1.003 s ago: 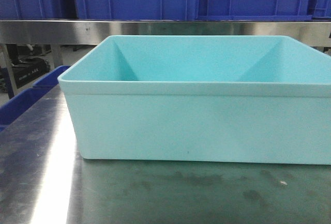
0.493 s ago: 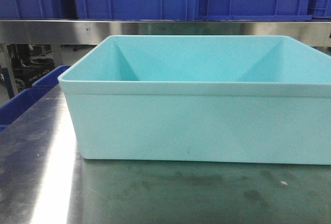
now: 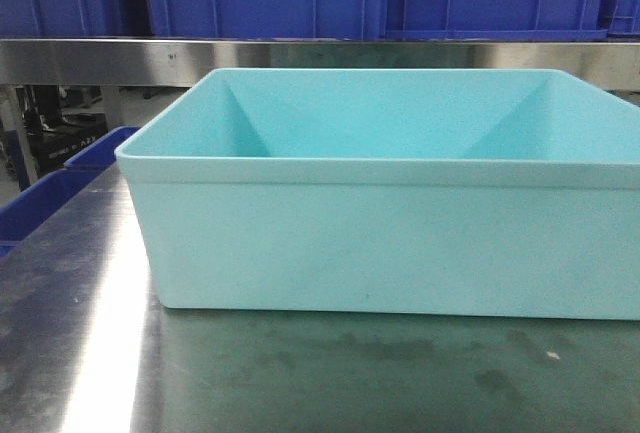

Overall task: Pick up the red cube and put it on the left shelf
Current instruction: 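Lift the red cube out of the light-blue bin with the right gripper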

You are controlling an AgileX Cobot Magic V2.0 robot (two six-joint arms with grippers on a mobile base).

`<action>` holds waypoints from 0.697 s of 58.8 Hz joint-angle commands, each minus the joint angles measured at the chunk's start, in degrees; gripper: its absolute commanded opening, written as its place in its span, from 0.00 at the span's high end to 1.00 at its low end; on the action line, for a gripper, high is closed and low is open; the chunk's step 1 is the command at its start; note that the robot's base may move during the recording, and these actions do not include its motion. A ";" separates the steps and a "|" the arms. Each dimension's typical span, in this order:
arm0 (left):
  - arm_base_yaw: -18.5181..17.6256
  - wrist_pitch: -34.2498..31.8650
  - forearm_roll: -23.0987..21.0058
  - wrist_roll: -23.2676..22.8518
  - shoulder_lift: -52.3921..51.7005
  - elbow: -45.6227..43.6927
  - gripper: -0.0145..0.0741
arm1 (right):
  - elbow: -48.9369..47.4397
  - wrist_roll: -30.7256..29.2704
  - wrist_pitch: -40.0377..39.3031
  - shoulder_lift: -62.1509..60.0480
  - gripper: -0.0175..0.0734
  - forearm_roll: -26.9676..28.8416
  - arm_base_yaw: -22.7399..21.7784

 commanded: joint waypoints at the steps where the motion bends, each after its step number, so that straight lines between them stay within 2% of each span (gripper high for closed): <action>1: -0.23 -5.03 -0.17 -0.05 -0.82 1.32 0.72 | -1.65 -0.33 -5.00 0.17 0.74 -0.53 -0.27; 41: -0.23 -5.03 -0.54 -0.05 -0.82 1.32 0.72 | -1.65 -0.33 -5.00 0.17 0.74 -0.53 -0.27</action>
